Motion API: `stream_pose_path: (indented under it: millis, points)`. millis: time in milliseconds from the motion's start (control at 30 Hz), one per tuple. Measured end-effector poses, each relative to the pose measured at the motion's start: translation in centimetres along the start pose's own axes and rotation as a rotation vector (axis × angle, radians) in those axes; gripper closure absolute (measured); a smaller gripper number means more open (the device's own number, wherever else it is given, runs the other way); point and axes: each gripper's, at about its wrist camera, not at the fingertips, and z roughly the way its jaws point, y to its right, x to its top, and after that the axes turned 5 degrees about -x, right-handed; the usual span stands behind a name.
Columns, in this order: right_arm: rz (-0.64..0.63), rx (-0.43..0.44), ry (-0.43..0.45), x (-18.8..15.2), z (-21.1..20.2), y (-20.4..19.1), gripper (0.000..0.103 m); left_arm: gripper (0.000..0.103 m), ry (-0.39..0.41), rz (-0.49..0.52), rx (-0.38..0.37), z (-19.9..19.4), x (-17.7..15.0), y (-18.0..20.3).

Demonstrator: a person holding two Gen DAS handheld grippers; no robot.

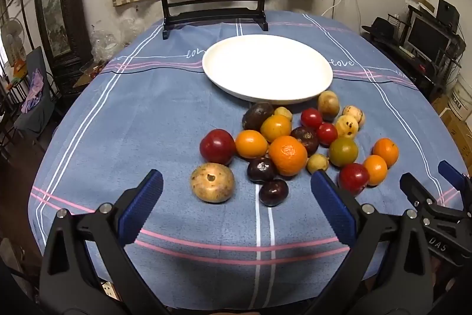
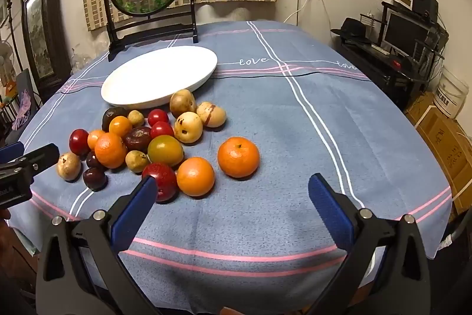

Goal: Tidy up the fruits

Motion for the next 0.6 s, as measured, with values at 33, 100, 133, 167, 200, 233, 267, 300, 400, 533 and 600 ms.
stream_pose_path:
  millis: [33,100,133,167,200,233,267,300,400,533,600]
  points:
    - [0.0,-0.003,0.003,0.0,0.0,0.1,0.001,0.002,0.004,-0.009,-0.001,-0.1,0.0,-0.2]
    - [0.003,-0.012,0.011,0.1,-0.1,0.3,0.001,0.002,0.01,-0.028,0.003,-0.2,-0.1,-0.6]
    - [-0.013,-0.019,0.014,0.0,-0.1,-0.1,0.001,0.002,-0.013,0.011,0.007,0.3,-0.5,0.2]
    - [-0.006,-0.017,0.011,0.1,0.0,0.0,0.001,0.002,-0.017,0.007,0.007,0.3,-0.7,0.1]
    - [-0.008,0.002,0.019,-0.2,-0.4,0.3,0.001,0.002,-0.02,0.004,0.008,0.4,-0.8,0.2]
    - [-0.008,0.002,0.009,0.0,-0.2,0.0,0.001,0.002,-0.023,0.003,0.009,0.4,-0.9,0.2]
    - [-0.015,-0.002,0.005,-0.2,-0.1,-0.2,0.001,0.002,-0.024,0.002,0.009,0.4,-1.1,0.3]
    - [-0.018,0.003,-0.001,-0.1,0.0,-0.1,0.001,0.002,-0.022,0.0,0.009,0.4,-1.2,0.4]
    - [-0.019,0.024,-0.008,-0.2,0.2,-0.4,0.001,0.002,-0.041,0.014,-0.004,0.6,-0.7,0.3]
    - [0.033,0.04,-0.018,-0.1,0.4,0.3,0.001,0.002,-0.043,0.013,0.002,0.8,-0.9,0.3]
    - [0.057,0.06,-0.025,-0.1,0.3,0.8,0.001,0.002,-0.043,0.01,0.004,0.6,-0.7,0.3]
